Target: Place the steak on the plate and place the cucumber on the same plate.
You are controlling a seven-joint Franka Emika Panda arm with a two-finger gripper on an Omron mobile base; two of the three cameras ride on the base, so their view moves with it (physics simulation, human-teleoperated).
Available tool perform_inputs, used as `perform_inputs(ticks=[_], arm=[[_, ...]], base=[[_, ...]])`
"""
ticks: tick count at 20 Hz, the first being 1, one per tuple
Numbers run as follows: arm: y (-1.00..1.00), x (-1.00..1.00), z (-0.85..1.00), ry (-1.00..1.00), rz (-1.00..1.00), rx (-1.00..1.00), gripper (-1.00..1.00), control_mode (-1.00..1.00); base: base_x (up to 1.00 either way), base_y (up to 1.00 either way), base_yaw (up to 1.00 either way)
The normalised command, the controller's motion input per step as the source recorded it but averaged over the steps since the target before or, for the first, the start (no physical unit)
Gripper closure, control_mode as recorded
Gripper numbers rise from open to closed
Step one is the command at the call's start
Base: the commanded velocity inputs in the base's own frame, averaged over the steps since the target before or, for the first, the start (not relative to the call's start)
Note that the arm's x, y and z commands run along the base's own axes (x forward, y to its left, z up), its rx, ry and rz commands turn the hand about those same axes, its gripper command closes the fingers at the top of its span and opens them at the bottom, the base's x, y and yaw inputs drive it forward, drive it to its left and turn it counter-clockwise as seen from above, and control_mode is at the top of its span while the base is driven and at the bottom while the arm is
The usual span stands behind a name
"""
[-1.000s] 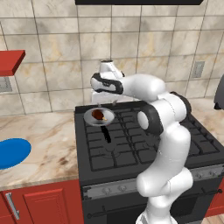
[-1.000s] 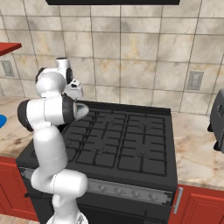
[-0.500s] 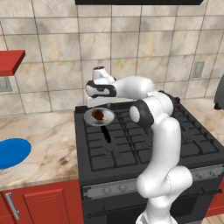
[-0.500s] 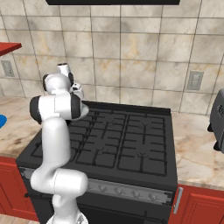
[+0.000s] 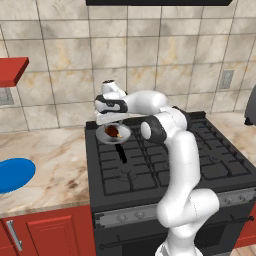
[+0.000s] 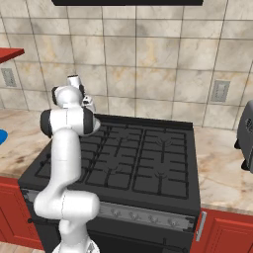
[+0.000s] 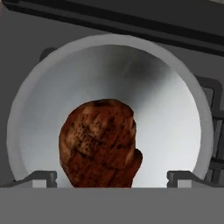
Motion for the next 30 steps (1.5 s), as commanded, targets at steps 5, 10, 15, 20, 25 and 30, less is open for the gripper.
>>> perform_inputs(ticks=[5, 10, 15, 20, 25, 30], arm=[[0.0, -0.07, -0.28, 0.06, 0.0, 0.0, -1.0, -1.0], [0.0, 0.03, -0.37, 0.04, 0.0, 0.0, -1.0, -1.0], [0.0, 0.0, -0.18, 0.1, 0.0, 0.02, -1.0, -1.0], [0.0, -0.01, -0.11, 0.13, -0.02, 0.03, 1.0, -1.0], [-0.22, -0.29, 0.09, -0.03, -0.07, 0.0, 1.0, -1.0], [-0.68, -0.98, 0.45, -0.27, -0.12, 0.0, 1.0, -1.0]], base=[[0.0, 0.0, 0.0], [0.0, 0.0, 0.0], [0.0, 0.0, 0.0], [0.0, 0.0, 0.0], [0.0, 0.0, 0.0], [0.0, 0.0, 0.0]])
